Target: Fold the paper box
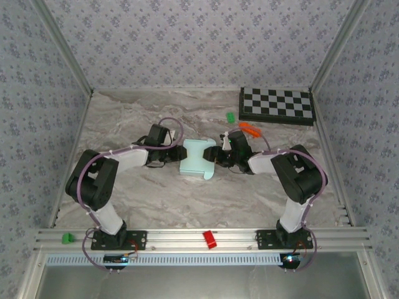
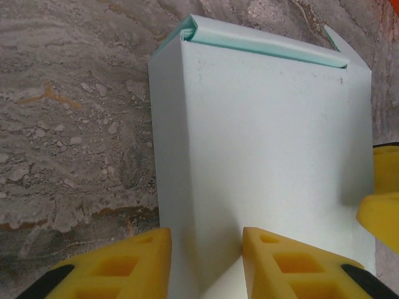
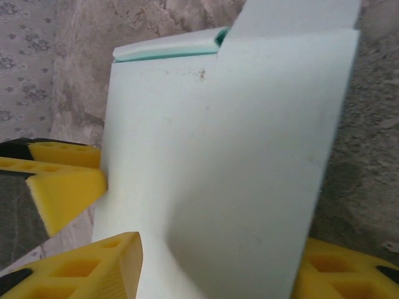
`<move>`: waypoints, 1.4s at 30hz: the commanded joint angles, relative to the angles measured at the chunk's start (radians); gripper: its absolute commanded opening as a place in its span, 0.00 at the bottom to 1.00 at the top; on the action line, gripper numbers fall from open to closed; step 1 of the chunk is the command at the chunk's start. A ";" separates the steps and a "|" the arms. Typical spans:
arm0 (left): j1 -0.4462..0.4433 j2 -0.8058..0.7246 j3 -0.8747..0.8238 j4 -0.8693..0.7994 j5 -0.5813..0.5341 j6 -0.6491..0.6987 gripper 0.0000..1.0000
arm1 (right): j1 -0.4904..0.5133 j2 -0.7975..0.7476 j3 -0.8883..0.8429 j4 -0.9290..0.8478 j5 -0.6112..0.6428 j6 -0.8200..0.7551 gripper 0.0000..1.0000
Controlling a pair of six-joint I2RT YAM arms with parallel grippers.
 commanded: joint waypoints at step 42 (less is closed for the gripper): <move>0.023 0.017 -0.090 0.238 0.004 -0.141 0.49 | 0.107 -0.082 0.355 -0.340 0.082 -0.203 0.52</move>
